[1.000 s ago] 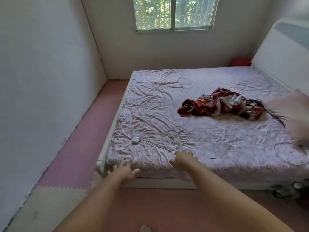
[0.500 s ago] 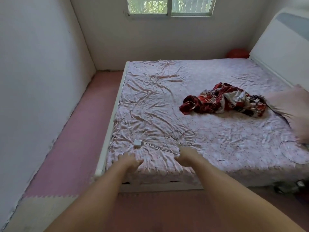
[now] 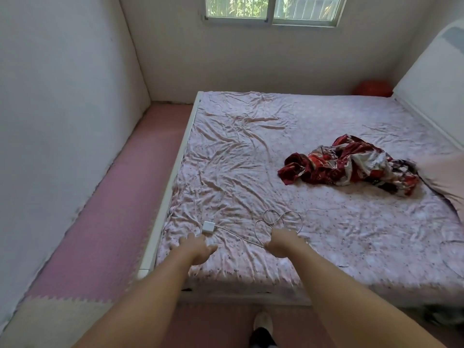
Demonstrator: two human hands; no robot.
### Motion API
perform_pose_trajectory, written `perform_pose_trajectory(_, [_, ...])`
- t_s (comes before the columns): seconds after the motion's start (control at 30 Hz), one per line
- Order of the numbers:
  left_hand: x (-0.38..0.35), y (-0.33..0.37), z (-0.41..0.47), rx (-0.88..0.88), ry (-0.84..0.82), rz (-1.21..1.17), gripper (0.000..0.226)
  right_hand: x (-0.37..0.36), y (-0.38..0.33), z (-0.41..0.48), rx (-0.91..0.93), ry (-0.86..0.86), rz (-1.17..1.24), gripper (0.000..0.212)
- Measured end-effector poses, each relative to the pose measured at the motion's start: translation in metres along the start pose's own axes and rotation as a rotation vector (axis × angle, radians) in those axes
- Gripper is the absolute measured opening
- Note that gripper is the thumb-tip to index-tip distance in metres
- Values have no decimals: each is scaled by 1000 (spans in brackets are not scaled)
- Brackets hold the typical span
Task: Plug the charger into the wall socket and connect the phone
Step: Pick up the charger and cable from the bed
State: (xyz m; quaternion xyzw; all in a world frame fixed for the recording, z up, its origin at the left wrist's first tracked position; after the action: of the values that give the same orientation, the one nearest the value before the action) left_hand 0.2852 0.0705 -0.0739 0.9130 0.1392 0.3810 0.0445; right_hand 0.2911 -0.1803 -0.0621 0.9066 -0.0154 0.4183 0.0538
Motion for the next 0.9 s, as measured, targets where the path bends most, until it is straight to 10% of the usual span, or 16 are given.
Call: perform_pose_trajectory(0.9, [67,100,119,74,-34,42,70,60,58,158,83,-93,76,24])
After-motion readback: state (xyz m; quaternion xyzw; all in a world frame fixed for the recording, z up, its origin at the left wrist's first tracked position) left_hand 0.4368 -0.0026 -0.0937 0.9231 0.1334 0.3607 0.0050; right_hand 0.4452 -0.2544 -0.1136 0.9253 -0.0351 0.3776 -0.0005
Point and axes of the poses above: each hand's wrist, its own z-axis towards the middle knuckle, its own x-axis out of the back of the hand, y = z × x, the point moved 6 cm from there along z, towards the middle knuckle, and after that the axes turned 10 degrees about -z, right-handed, at the moved point
